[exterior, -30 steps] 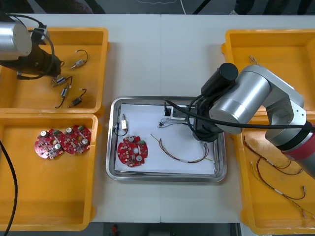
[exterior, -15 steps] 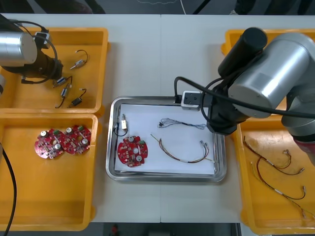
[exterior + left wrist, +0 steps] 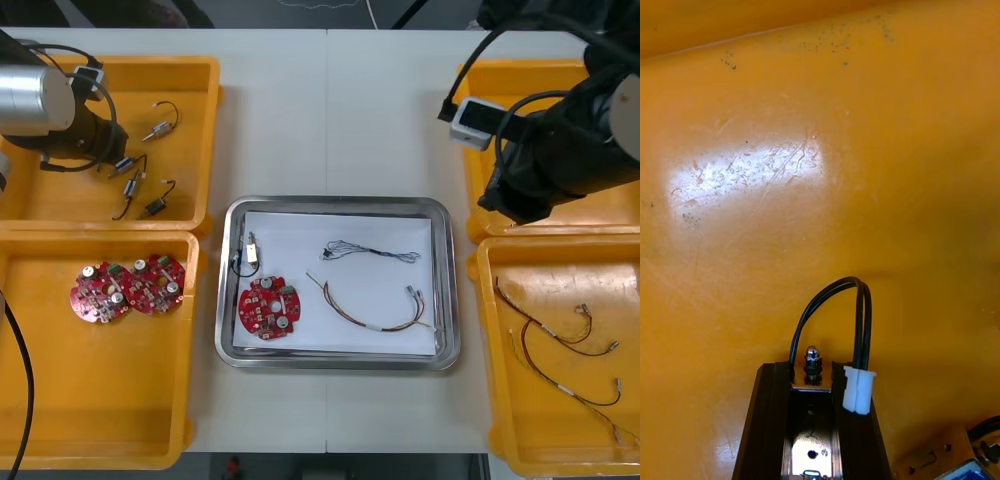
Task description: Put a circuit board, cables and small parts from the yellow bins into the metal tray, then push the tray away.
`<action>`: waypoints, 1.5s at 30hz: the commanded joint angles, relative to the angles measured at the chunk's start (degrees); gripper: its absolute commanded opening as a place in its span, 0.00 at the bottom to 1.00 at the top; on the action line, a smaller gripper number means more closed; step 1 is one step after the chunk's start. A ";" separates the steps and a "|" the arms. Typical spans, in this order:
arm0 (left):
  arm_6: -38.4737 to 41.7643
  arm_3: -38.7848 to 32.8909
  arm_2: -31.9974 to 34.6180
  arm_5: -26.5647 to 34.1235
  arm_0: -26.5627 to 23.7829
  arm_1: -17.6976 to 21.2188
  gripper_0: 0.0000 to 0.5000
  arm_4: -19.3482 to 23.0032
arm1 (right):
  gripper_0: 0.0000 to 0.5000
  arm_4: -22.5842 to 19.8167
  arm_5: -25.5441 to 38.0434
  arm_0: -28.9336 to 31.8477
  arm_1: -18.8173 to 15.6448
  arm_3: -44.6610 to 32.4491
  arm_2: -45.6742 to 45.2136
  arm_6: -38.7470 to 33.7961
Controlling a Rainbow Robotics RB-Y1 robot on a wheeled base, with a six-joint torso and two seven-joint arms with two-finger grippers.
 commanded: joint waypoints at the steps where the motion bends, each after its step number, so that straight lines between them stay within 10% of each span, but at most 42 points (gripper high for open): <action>1: -5.54 -2.62 1.90 2.87 -2.08 2.63 0.00 -0.62 | 1.00 -1.11 0.21 3.00 -0.74 -2.09 -6.71 0.14; 27: 10.98 -36.99 1.73 44.61 -2.08 0.78 0.00 1.48 | 1.00 -1.73 0.21 16.36 -3.81 -3.59 -27.01 -11.64; 45: 32.60 -53.68 -14.00 47.12 -1.99 -5.20 0.00 8.52 | 1.00 -2.96 0.21 27.96 -4.25 -11.85 -28.42 -35.02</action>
